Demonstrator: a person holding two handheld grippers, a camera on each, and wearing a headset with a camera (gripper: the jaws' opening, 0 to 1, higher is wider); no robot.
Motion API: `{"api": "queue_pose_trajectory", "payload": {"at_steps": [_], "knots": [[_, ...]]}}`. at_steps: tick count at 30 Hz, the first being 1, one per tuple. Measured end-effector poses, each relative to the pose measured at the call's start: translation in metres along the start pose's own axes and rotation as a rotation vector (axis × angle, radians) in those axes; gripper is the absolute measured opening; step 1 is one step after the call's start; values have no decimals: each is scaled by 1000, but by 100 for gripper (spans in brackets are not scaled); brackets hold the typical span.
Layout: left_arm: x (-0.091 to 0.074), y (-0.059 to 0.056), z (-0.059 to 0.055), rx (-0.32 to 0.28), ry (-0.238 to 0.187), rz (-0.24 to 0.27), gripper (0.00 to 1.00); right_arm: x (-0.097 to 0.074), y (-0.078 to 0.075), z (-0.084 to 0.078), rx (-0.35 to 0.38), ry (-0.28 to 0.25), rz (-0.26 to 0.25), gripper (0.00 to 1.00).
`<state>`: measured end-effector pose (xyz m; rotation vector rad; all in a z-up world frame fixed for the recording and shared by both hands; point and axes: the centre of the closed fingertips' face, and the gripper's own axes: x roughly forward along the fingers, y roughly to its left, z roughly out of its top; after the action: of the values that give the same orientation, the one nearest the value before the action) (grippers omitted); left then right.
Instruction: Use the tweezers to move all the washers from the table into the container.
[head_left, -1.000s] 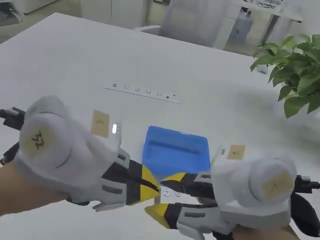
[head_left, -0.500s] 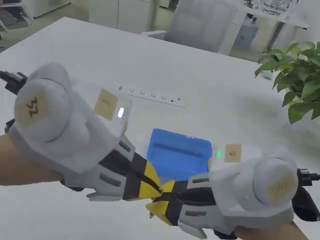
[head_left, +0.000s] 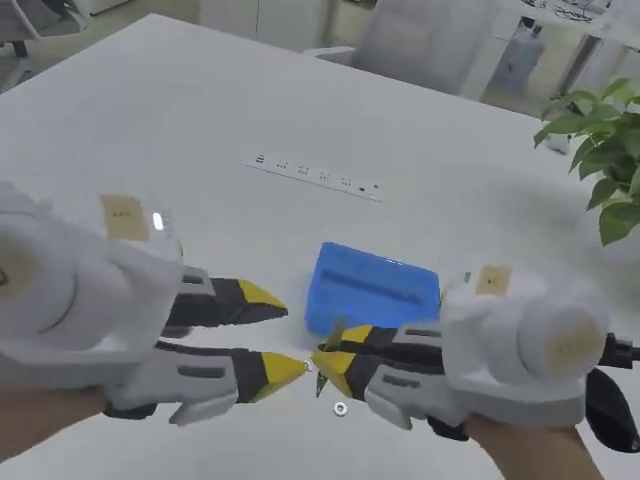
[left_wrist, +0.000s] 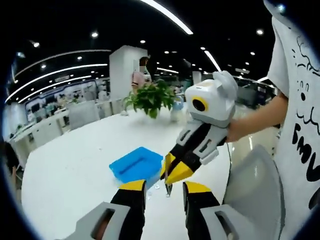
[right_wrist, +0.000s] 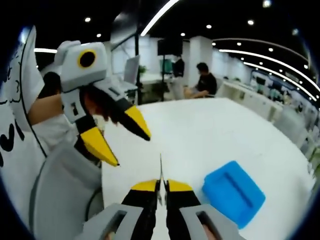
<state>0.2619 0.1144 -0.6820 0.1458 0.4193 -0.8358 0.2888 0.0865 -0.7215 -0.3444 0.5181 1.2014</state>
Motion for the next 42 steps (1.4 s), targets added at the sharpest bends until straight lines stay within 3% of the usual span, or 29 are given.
{"api": "queue_pose_trajectory", "payload": {"at_steps": [1,3,4,6,8,10,17,23,33,42], "knots": [[-6,6,-4,-39,-8,64,34,2,-5,0,22,-13,-9,2],[-18,12,-12,-58,-9,146,42,6,-14,-1,36,-23,-26,2],[-20,13,-14,-65,-9,162,43,8,-17,-2,38,-29,-29,2],[-31,16,-23,-123,-22,243,48,13,-22,-2,59,-47,-31,2],[-40,19,-33,-152,-4,305,55,19,-27,-3,75,-62,-27,2],[-48,19,-41,-164,15,354,58,25,-31,-5,80,-69,-25,2],[-65,23,-52,-235,32,468,63,45,-47,-15,130,-100,-5,2],[-65,26,-69,-236,105,496,64,61,-55,-25,143,-95,18,2],[-56,29,-65,-222,114,492,62,60,-61,-35,159,-87,13,2],[-54,28,-66,-219,118,486,62,65,-56,-43,170,-78,13,2]]}}
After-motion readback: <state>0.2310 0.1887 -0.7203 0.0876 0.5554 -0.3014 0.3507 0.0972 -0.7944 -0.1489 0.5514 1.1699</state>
